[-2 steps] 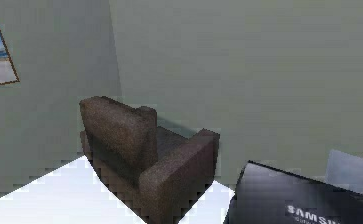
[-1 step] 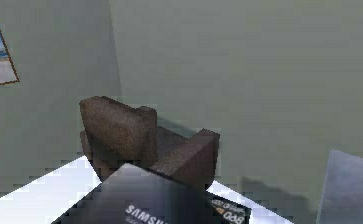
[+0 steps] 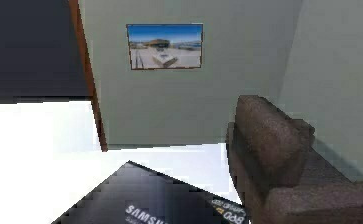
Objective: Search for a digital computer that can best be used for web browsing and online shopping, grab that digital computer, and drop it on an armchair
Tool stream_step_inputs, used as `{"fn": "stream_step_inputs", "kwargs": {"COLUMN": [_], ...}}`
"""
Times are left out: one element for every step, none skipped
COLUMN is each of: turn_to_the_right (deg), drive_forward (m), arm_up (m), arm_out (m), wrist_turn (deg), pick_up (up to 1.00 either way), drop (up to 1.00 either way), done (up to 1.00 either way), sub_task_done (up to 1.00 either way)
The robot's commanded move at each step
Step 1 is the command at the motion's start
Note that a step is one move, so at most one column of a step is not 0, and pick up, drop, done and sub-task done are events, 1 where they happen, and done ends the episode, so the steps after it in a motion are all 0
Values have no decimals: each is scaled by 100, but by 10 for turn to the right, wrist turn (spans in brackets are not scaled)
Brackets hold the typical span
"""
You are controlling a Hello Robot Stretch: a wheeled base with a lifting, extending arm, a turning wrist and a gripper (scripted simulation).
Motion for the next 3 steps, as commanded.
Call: {"fn": "stream_step_inputs", "kwargs": {"turn_to_the_right": [-300,0,300], "drive_forward": [0,25,0], "arm_up": [0,0,0], "arm_out": [0,0,0], "wrist_turn": [0,0,0], "pick_up": [0,0,0], "drop": [0,0,0], "done": [0,0,0], "sub_task_done": [0,0,0]}}
